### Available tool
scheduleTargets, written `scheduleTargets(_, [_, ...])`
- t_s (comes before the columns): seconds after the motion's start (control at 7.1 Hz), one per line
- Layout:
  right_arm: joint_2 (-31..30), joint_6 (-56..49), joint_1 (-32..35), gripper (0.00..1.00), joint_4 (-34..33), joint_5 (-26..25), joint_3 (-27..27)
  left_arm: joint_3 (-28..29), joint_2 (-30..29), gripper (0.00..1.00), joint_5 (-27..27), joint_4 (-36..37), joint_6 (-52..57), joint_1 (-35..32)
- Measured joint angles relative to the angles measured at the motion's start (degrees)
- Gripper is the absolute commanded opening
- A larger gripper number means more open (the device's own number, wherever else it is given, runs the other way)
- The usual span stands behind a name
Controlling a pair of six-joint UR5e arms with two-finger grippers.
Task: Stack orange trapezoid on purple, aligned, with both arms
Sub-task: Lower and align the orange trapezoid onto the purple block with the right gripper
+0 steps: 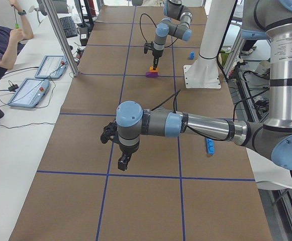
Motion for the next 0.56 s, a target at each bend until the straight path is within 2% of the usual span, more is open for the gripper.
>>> scheduleTargets(0.56, [-0.29,-0.50,-0.39,0.00,0.23,-0.87,-0.26,0.00,0.00,1.00,0.00,0.00,0.02,0.00])
